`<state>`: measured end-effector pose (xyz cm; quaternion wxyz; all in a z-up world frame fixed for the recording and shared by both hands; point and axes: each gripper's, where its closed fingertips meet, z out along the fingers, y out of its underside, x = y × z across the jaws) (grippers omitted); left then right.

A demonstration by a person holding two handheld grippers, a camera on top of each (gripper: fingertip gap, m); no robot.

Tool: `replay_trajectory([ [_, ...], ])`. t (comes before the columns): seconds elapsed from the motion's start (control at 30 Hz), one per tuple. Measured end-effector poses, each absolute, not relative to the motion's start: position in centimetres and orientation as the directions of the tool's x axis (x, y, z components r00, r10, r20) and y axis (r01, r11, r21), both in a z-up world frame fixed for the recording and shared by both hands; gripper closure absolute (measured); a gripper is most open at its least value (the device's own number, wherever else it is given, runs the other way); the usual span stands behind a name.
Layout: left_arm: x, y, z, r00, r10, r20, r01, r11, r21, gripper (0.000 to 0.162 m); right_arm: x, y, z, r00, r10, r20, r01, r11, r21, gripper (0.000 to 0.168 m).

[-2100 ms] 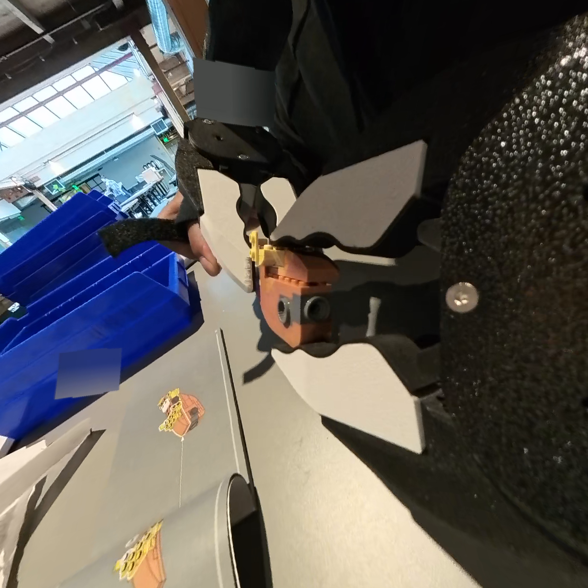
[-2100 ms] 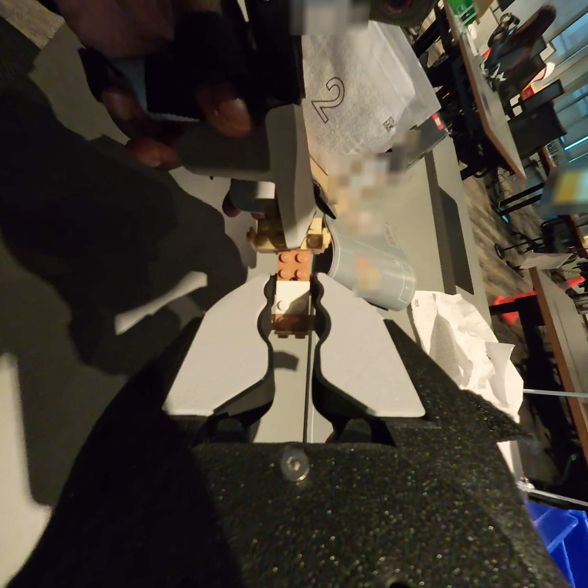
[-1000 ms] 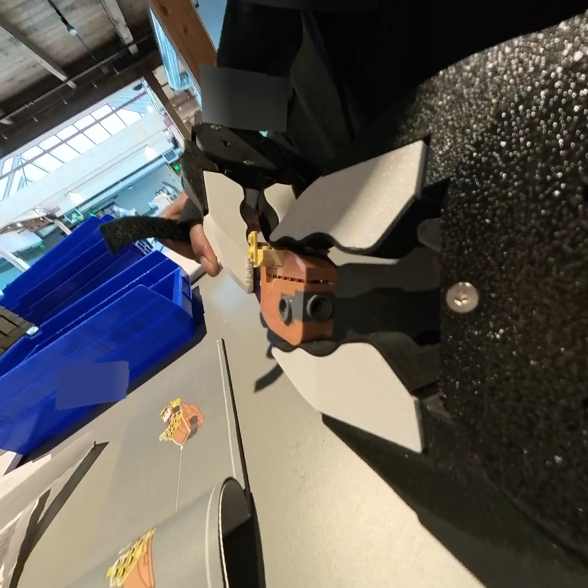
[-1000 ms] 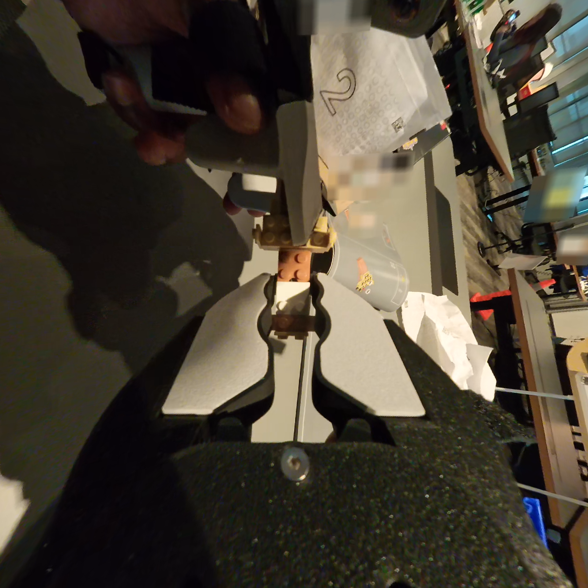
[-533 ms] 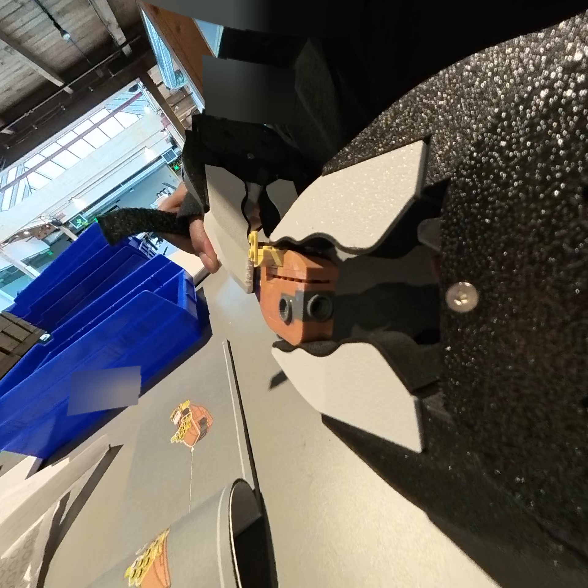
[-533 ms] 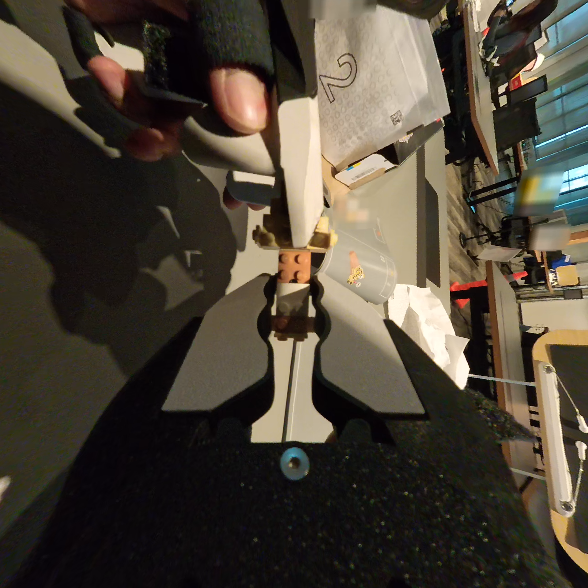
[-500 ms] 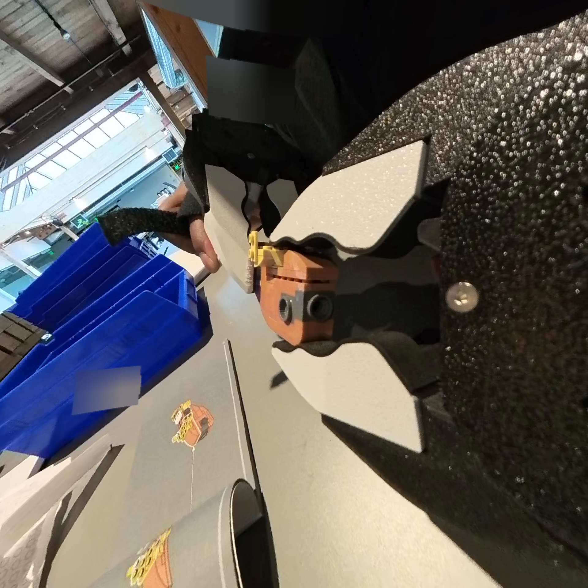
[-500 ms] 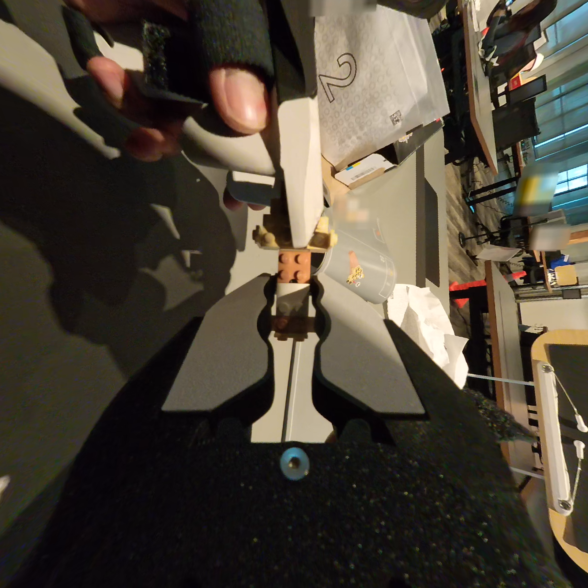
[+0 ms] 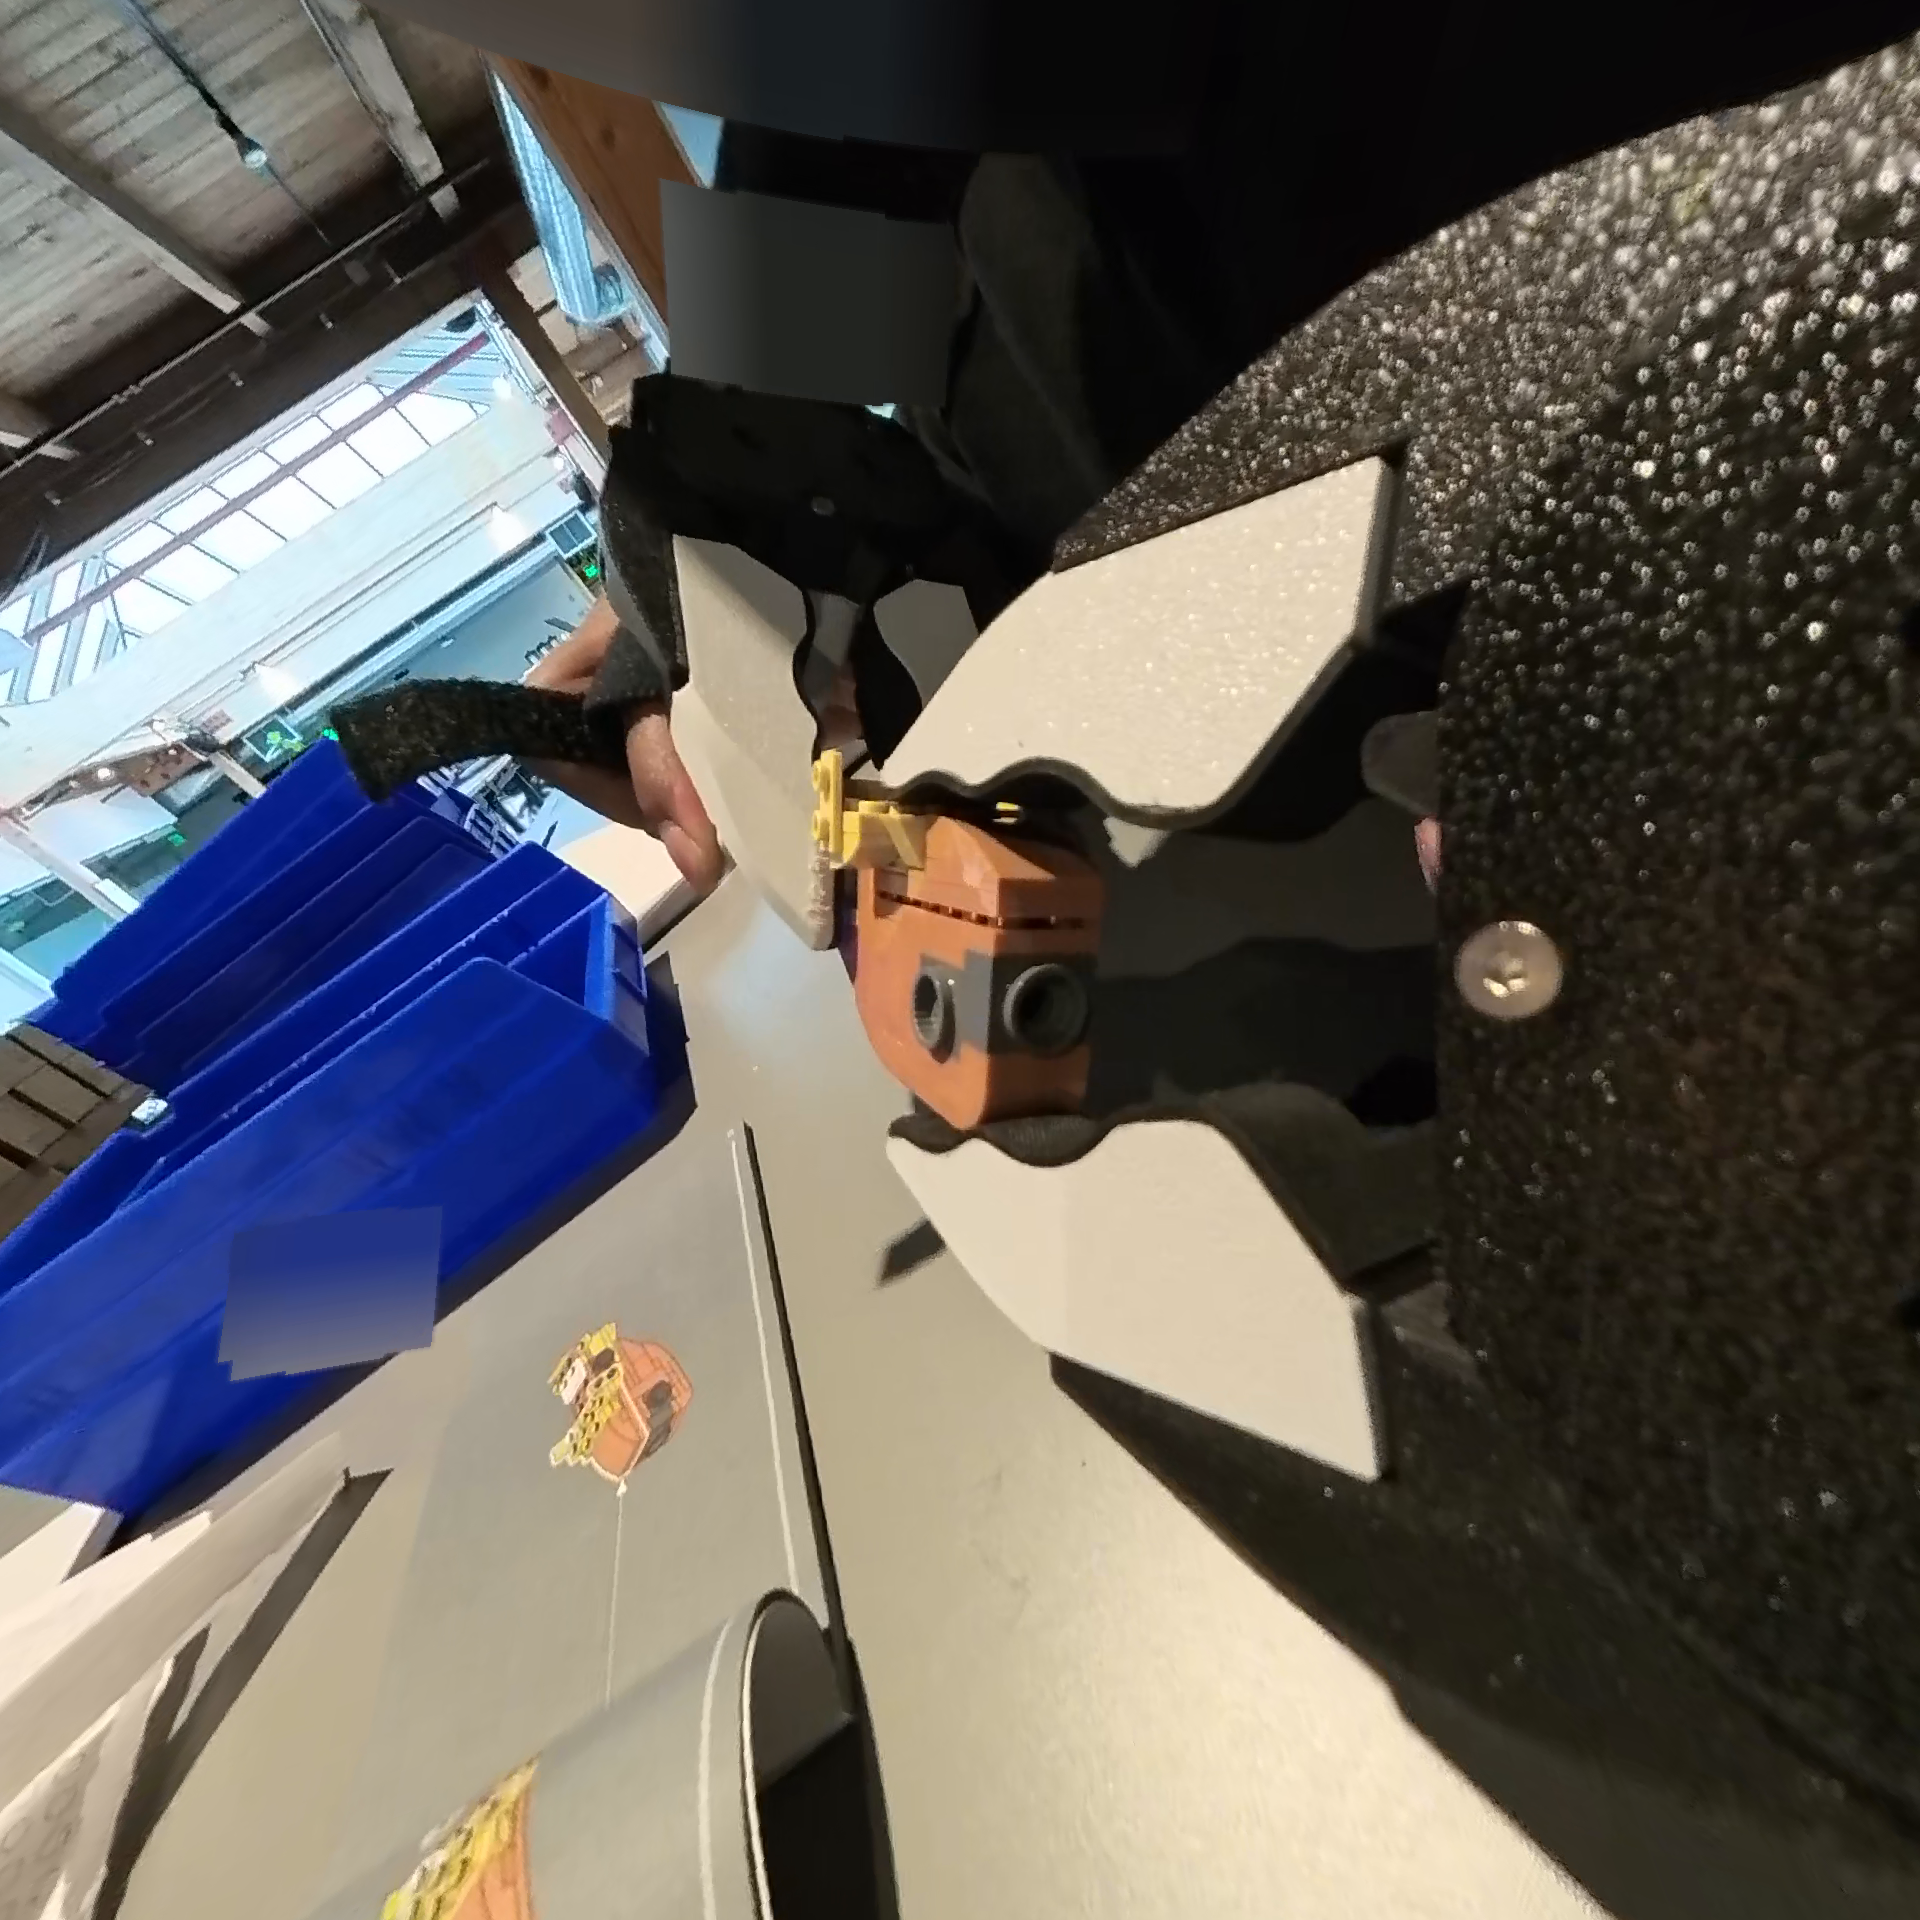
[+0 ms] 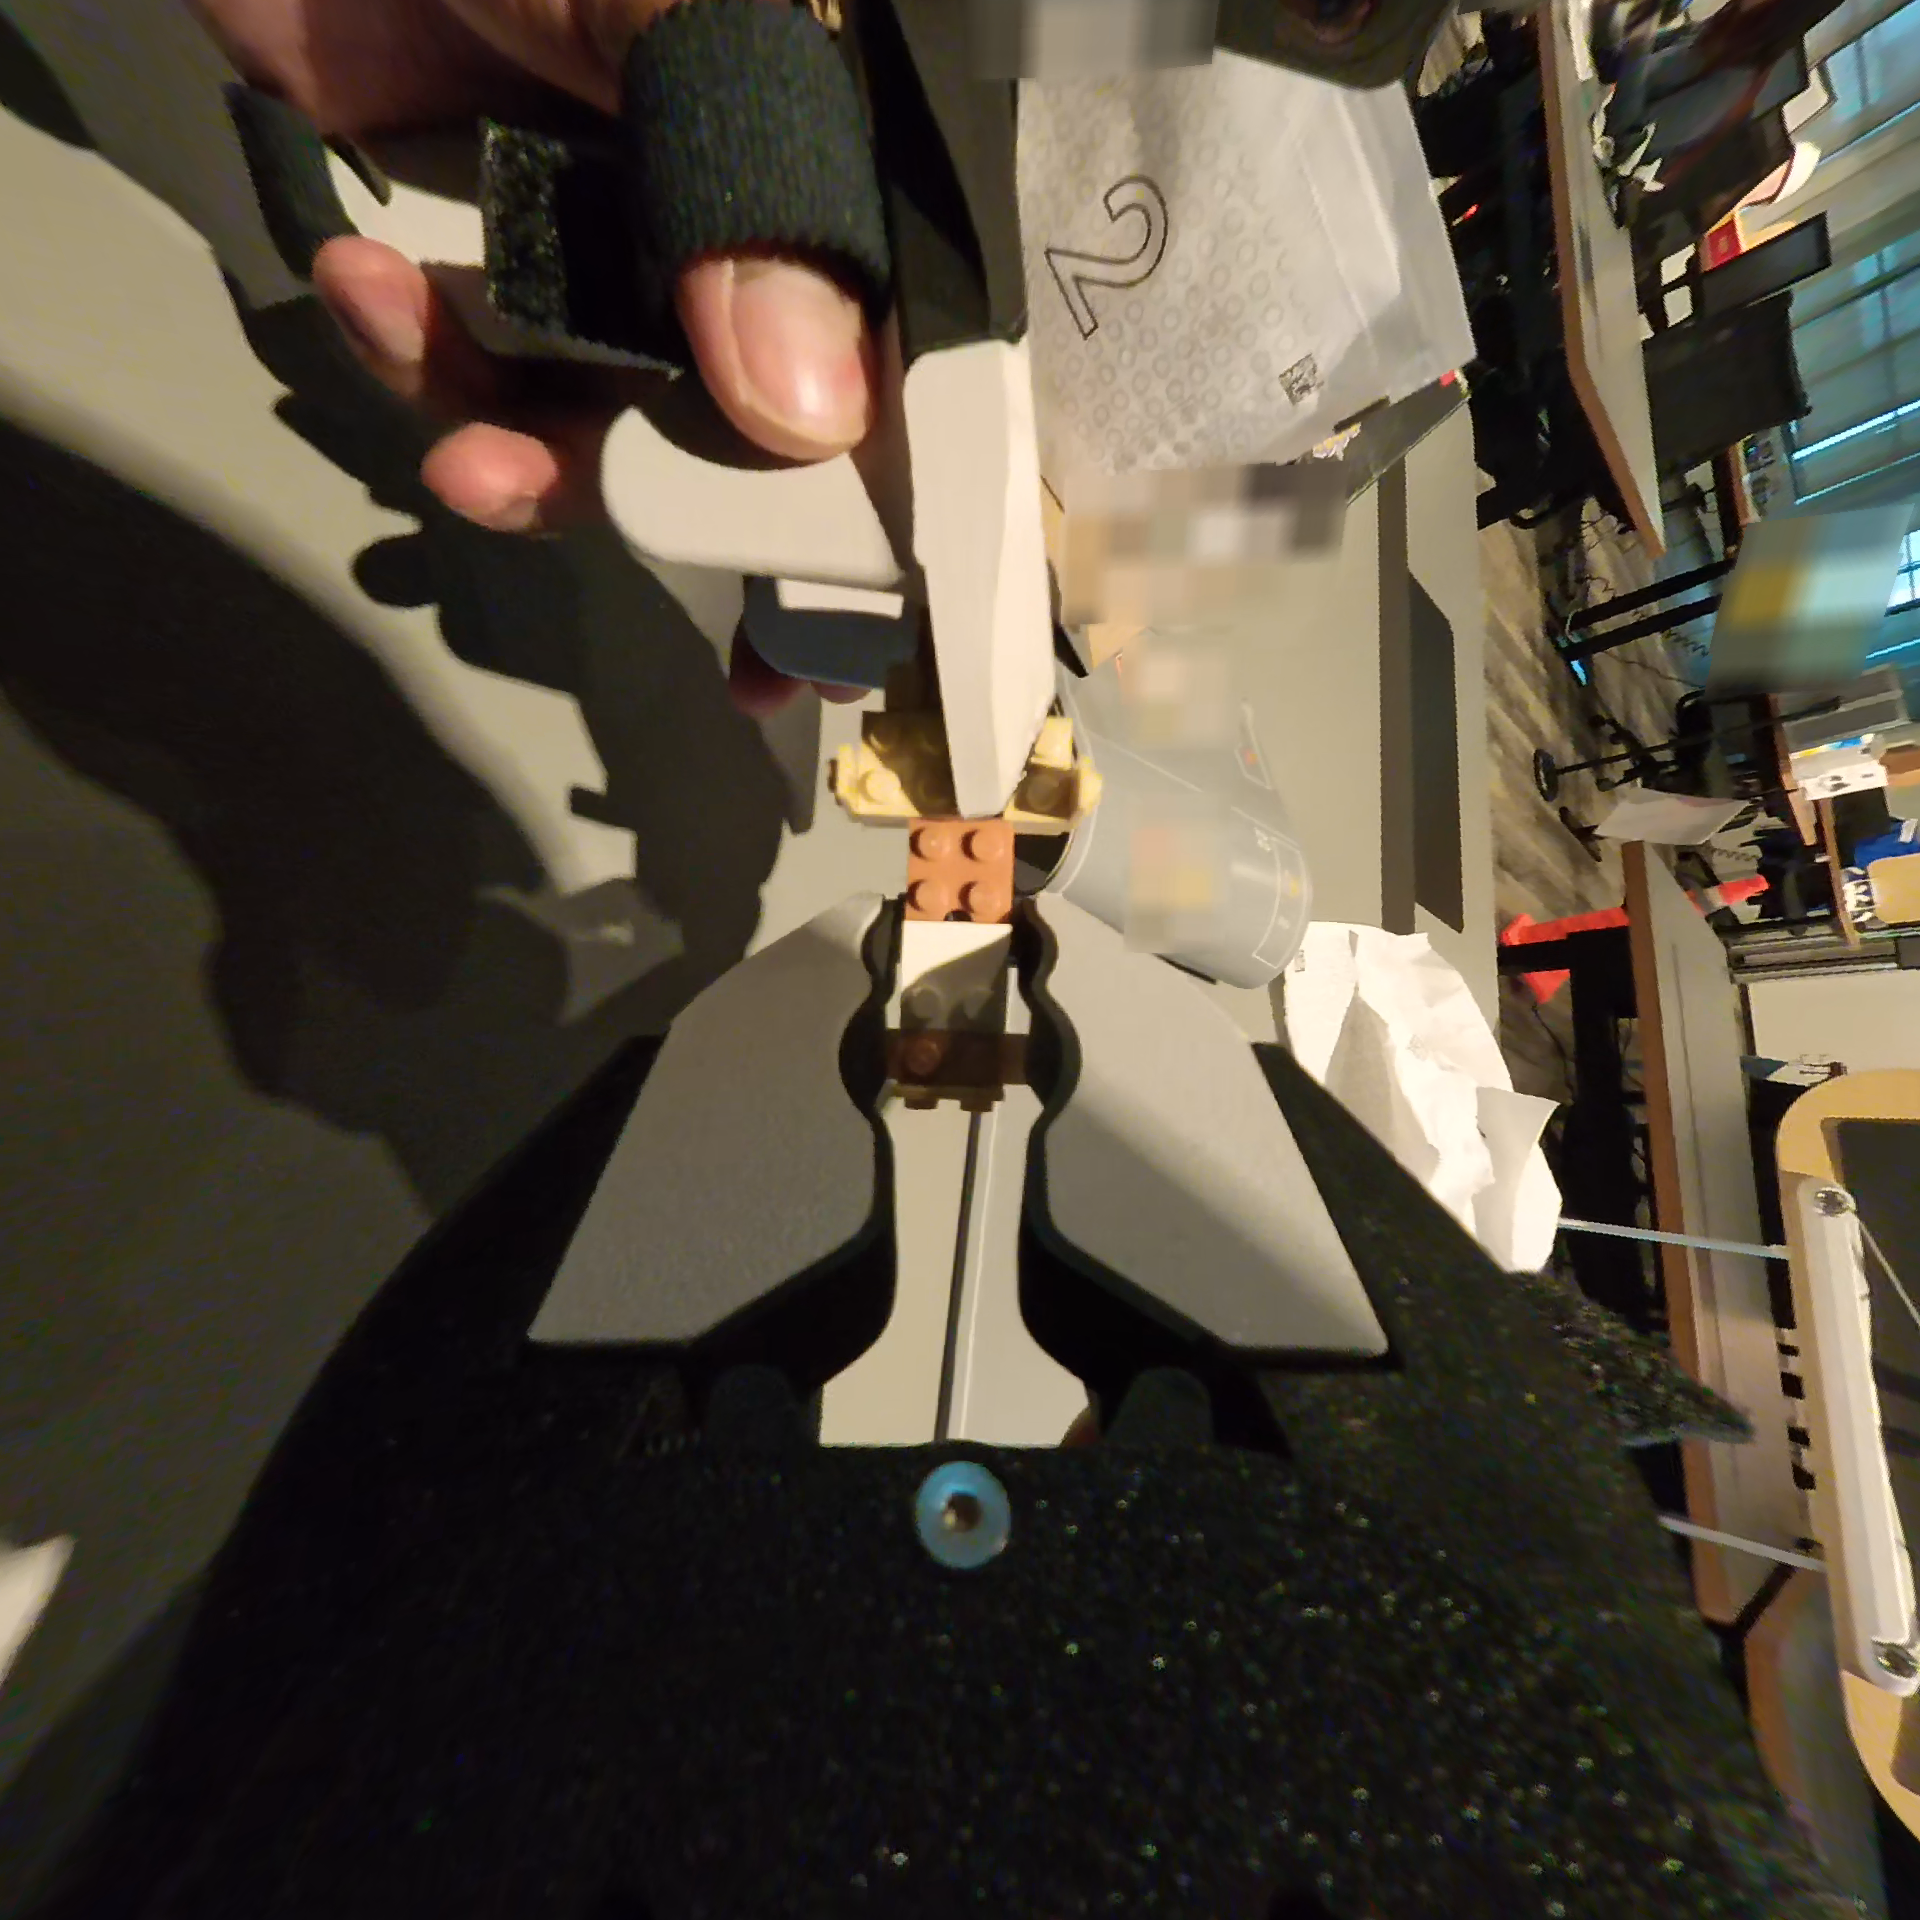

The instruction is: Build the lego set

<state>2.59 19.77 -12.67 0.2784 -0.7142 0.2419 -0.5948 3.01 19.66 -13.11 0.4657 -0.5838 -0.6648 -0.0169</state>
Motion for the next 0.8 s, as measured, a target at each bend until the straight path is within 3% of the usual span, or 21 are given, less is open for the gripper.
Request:
replay_trajectory([
  [0.5,2.5,19.6,-12.1,0.195,-0.738,0.646,-0.044,-0.664,-0.746,0.107,3.0,19.6,-12.5,0.105,0.711,0.695,0.803,0.351,-0.481,0.147],
  [0.8,2.2,19.9,-11.1,0.219,-0.836,0.504,-0.043,-0.524,-0.851,0.107,2.6,19.8,-11.7,0.114,0.608,0.786,0.780,0.436,-0.450,0.146],
])
